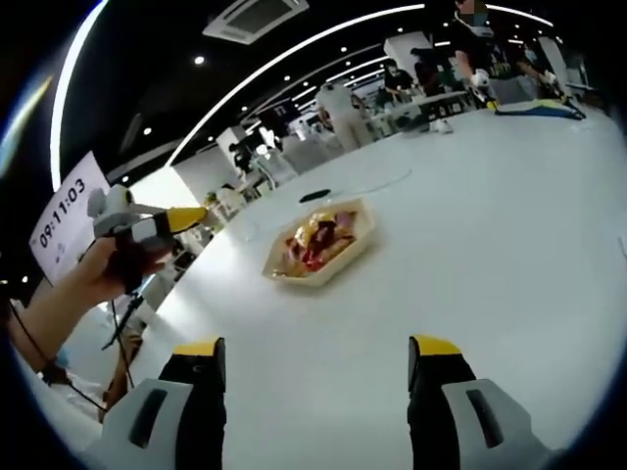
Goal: Place the target food into the container with the food tongs after gripping and lifting it, then release it inside without dropping or visibly crushing the food.
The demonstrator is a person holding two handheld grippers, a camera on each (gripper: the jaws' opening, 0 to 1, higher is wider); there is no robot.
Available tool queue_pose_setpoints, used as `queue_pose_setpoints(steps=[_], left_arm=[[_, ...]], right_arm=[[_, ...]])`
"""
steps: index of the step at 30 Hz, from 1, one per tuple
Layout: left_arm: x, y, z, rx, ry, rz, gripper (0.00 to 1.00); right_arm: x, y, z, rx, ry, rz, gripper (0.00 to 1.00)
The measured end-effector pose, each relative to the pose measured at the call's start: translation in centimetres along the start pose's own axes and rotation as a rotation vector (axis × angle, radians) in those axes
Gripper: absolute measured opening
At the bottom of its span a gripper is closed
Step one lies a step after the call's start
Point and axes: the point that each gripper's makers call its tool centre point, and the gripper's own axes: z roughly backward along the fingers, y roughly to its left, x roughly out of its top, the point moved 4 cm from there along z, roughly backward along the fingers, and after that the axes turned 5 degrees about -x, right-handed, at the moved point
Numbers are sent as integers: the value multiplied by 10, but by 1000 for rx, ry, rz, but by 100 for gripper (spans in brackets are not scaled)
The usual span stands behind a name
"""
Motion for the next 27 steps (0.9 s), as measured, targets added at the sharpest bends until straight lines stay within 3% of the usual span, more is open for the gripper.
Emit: queue_pose_setpoints(steps=[3, 8, 13, 18, 20, 27], left_arm=[[-3, -3, 2, 7, 20, -31, 26], [-9, -18, 5, -60, 20, -58, 26], [-1, -36, 11, -141, -20, -53, 26], [-13, -51, 11, -219, 31, -87, 26], [-16, -51, 11, -217, 40, -95, 26], [-24, -77, 14, -371, 45, -62, 26]], right_arm=[[-2, 3, 2, 10, 3, 2, 77], [4, 9, 8, 40, -14, -57, 76], [11, 18, 13, 64, -37, -15, 74], [-2, 24, 17, 82, -19, -10, 73], [-9, 26, 20, 95, -2, 0, 73], [-8, 29, 25, 124, -9, -11, 68]])
